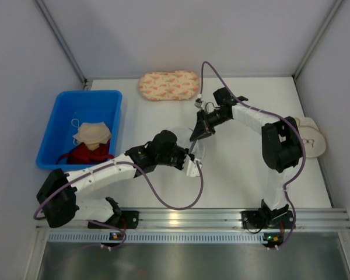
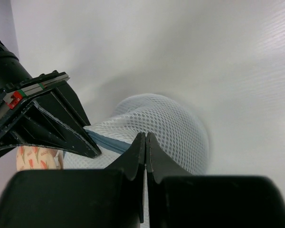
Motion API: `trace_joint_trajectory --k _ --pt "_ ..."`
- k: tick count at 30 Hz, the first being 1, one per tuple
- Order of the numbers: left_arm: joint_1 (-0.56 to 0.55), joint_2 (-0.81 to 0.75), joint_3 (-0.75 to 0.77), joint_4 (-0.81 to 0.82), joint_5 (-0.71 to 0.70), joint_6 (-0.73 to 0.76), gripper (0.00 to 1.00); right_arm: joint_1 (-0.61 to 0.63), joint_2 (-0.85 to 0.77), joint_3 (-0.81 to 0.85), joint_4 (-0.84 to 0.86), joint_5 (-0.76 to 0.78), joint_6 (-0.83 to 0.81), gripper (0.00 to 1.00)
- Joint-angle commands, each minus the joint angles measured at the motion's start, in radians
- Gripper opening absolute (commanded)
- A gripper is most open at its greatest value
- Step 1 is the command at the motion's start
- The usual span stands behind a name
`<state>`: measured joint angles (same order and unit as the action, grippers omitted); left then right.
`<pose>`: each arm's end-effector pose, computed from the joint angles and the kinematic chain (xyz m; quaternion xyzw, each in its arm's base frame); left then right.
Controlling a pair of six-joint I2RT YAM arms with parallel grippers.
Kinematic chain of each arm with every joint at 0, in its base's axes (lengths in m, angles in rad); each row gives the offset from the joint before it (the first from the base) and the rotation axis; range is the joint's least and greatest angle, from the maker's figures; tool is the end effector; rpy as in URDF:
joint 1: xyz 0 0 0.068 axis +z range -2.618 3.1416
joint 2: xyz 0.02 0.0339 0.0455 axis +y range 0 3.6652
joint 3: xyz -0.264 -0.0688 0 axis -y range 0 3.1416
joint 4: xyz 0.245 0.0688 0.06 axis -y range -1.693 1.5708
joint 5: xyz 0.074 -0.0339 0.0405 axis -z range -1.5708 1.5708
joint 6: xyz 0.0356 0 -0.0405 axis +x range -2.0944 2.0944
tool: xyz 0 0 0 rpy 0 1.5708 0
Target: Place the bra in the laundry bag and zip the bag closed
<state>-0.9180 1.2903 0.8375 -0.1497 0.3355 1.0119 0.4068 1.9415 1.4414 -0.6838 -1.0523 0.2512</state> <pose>0.1621 -0.2312 0.2530 0.7616 0.4331 -0.1261 0.4653 0.3496 0.1843 0.2099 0.1622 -0.8385 -0.5201 0.0019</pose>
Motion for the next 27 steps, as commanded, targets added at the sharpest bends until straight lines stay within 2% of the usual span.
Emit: trace_joint_trajectory --k 1,7,8,9,10,13,16,20,23,27 --pt "-0.013 -0.077 -0.020 -0.086 0.105 -0.039 0.00 -0.031 0.037 0.088 0.010 0.032 -0.050 0.00" --pt "-0.024 -0.103 -0.009 -0.140 0.117 -0.073 0.00 -0.033 0.097 0.201 -0.005 0.043 -0.070 0.00" --pt "-0.025 -0.103 0.001 -0.140 0.109 -0.081 0.00 -0.033 0.102 0.214 -0.006 0.041 -0.058 0.06" --pt "-0.025 -0.091 0.011 -0.140 0.100 -0.088 0.00 -0.033 0.105 0.224 -0.006 0.041 -0.050 0.17" --pt "-0.025 -0.080 0.023 -0.140 0.085 -0.119 0.00 -0.034 0.100 0.238 -0.008 0.043 -0.047 0.42" --pt "-0.025 -0.022 0.087 -0.140 0.033 -0.179 0.00 -0.045 0.059 0.231 -0.014 0.077 -0.059 0.67" --pt "-0.025 0.026 0.141 -0.140 0.011 -0.213 0.00 -0.083 0.017 0.205 -0.051 0.078 -0.081 0.70" --pt "-0.025 0.078 0.210 -0.140 -0.021 -0.236 0.00 -0.118 -0.068 0.102 -0.051 0.019 -0.059 0.63" --pt "-0.024 0.112 0.235 -0.140 -0.036 -0.220 0.00 -0.094 -0.128 0.027 -0.036 -0.008 -0.050 0.62" --pt "-0.024 0.135 0.261 -0.140 -0.032 -0.197 0.00 -0.031 -0.127 -0.025 0.009 -0.023 -0.029 0.62"
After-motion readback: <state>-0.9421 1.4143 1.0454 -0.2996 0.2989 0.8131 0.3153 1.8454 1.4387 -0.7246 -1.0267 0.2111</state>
